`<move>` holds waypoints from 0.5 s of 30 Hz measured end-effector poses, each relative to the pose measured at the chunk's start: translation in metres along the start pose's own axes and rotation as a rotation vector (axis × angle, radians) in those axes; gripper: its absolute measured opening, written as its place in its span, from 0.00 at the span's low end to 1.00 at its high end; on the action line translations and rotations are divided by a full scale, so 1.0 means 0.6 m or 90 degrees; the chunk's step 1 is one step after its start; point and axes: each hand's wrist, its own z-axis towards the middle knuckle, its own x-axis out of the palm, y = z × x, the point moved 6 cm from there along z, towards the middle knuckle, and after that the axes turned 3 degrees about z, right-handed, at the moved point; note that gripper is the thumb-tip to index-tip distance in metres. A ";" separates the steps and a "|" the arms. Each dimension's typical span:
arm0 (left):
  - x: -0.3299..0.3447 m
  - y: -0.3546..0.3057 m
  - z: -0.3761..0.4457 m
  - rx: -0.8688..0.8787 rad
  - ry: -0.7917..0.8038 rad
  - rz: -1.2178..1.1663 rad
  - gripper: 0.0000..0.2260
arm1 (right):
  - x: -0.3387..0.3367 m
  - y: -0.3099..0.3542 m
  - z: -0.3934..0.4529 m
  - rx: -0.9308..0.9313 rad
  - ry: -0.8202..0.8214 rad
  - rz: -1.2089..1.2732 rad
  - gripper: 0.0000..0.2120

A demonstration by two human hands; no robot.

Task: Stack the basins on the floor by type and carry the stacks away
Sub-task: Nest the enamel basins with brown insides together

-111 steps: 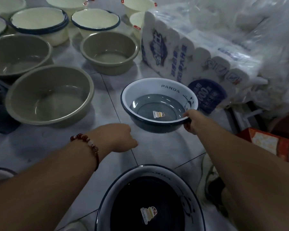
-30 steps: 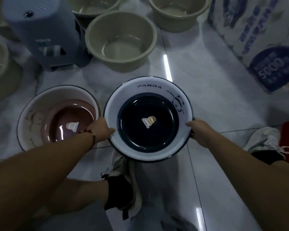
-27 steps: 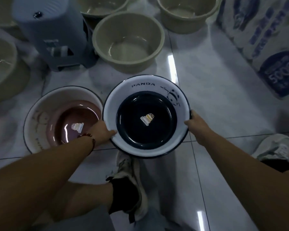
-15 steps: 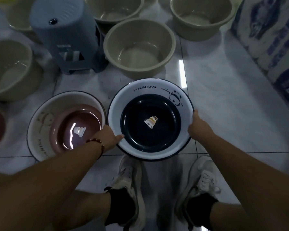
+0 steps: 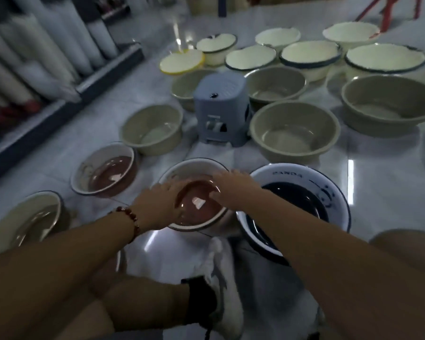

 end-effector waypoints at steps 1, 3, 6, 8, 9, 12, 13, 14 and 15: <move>0.001 0.027 -0.023 -0.008 0.008 0.014 0.36 | 0.001 0.023 -0.005 -0.006 0.013 -0.001 0.29; 0.008 0.076 -0.058 -0.029 0.012 0.021 0.38 | 0.015 0.043 -0.012 -0.007 0.035 -0.014 0.31; 0.032 0.125 -0.080 -0.075 0.022 -0.036 0.37 | 0.049 0.047 -0.003 0.030 0.062 -0.022 0.34; 0.059 0.131 -0.078 -0.091 0.029 -0.078 0.37 | 0.078 0.044 0.010 0.076 0.091 -0.007 0.32; 0.072 0.129 -0.074 -0.091 0.024 -0.087 0.37 | 0.097 0.042 0.019 0.099 0.108 -0.007 0.32; 0.095 0.126 -0.054 -0.053 0.016 -0.082 0.33 | 0.144 0.040 0.048 0.156 0.146 0.000 0.33; 0.099 0.129 -0.048 -0.038 0.016 -0.073 0.32 | 0.166 0.036 0.060 0.179 0.163 0.018 0.33; 0.101 0.135 -0.045 -0.029 0.021 -0.065 0.31 | 0.183 0.037 0.069 0.200 0.176 0.045 0.34; 0.106 0.143 -0.043 -0.023 0.030 -0.063 0.30 | 0.206 0.033 0.082 0.218 0.177 0.092 0.33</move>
